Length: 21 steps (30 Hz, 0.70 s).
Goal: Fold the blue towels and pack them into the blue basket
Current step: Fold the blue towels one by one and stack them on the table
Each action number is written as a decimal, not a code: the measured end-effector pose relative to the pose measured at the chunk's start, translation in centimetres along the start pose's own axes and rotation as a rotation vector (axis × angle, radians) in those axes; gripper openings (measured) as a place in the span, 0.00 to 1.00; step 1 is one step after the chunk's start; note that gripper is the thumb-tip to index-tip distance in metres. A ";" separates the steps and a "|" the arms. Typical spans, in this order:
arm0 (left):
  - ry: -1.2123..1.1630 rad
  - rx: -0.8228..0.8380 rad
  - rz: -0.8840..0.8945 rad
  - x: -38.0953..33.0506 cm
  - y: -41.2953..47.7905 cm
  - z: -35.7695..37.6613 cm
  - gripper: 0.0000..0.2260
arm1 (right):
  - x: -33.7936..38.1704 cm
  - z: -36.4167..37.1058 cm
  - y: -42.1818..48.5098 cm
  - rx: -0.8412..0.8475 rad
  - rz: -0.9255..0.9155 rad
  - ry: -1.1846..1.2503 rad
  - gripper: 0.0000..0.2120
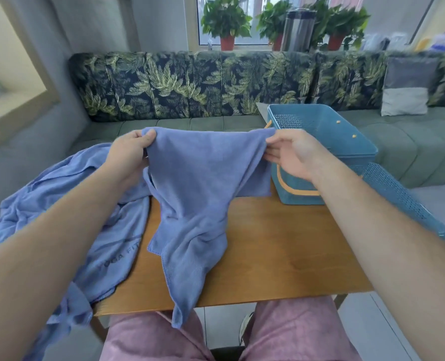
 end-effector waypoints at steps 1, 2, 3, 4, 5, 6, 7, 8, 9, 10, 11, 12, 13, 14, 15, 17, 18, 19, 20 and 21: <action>-0.018 -0.008 0.036 -1.5 0.3 -0.2 0.07 | 1.3 0.2 0.3 0.033 -0.034 -0.023 0.20; -0.031 -0.014 0.072 -3.0 0.5 -0.5 0.06 | 2.6 0.6 0.5 0.045 -0.068 -0.083 0.18; -0.038 -0.021 0.105 -4.4 0.7 -0.8 0.06 | 3.7 0.9 0.7 0.041 -0.103 -0.136 0.16; -0.043 -0.035 0.130 -5.7 0.8 -1.2 0.07 | 4.8 1.1 0.9 0.012 -0.139 -0.175 0.14; -0.041 -0.054 0.150 -6.9 0.9 -1.5 0.07 | 5.9 1.4 1.0 -0.023 -0.176 -0.201 0.11; -0.034 -0.080 0.173 -8.0 0.9 -1.8 0.07 | 7.0 1.6 1.1 -0.060 -0.210 -0.237 0.09; -0.024 -0.108 0.202 -9.0 0.8 -2.0 0.07 | 8.0 1.8 1.2 -0.090 -0.238 -0.266 0.07; -0.020 -0.132 0.233 -9.8 0.7 -2.0 0.07 | 8.9 1.9 1.3 -0.118 -0.265 -0.296 0.06; -0.005 -0.154 0.258 -10.4 0.6 -2.1 0.07 | 9.6 1.9 1.4 -0.148 -0.291 -0.329 0.06; 0.025 -0.174 0.279 -10.8 0.6 -2.1 0.07 | 10.0 2.0 1.5 -0.178 -0.314 -0.379 0.06; 0.085 -0.195 0.295 -11.0 0.5 -2.1 0.07 | 10.2 2.0 1.6 -0.214 -0.328 -0.445 0.06; 0.176 -0.211 0.309 -11.0 0.6 -2.2 0.06 | 10.2 2.1 1.7 -0.256 -0.329 -0.515 0.06; 0.293 -0.225 0.308 -10.7 0.7 -2.3 0.05 | 9.9 2.1 1.7 -0.298 -0.307 -0.569 0.06; 0.402 -0.240 0.291 -10.1 0.8 -2.3 0.04 | 9.4 2.1 1.7 -0.333 -0.266 -0.586 0.07; 0.463 -0.262 0.265 -9.3 0.8 -2.3 0.06 | 8.8 2.1 1.7 -0.357 -0.213 -0.568 0.10; 0.411 -0.311 0.202 -7.4 0.9 -2.5 0.10 | 7.2 2.1 1.7 -0.346 -0.095 -0.468 0.13; 0.325 -0.332 0.151 -6.6 0.7 -2.6 0.11 | 6.6 2.1 1.6 -0.307 -0.053 -0.395 0.11; 0.219 -0.329 0.097 -6.0 0.6 -2.6 0.10 | 6.1 2.3 1.5 -0.247 -0.023 -0.313 0.07; 0.114 -0.294 0.052 -5.6 0.6 -2.7 0.08 | 5.7 2.5 1.4 -0.176 -0.009 -0.235 0.04; 0.018 -0.233 0.018 -5.4 0.7 -2.7 0.06 | 5.5 2.7 1.4 -0.102 -0.007 -0.171 0.03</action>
Point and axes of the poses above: each hand's wrist, its own y-axis towards the middle knuckle, its own z-axis out of the palm, x = y × z, the point moved 2 cm from there along y, towards the middle knuckle, and after that the axes turned 5 degrees about x, right-handed, at the moved point
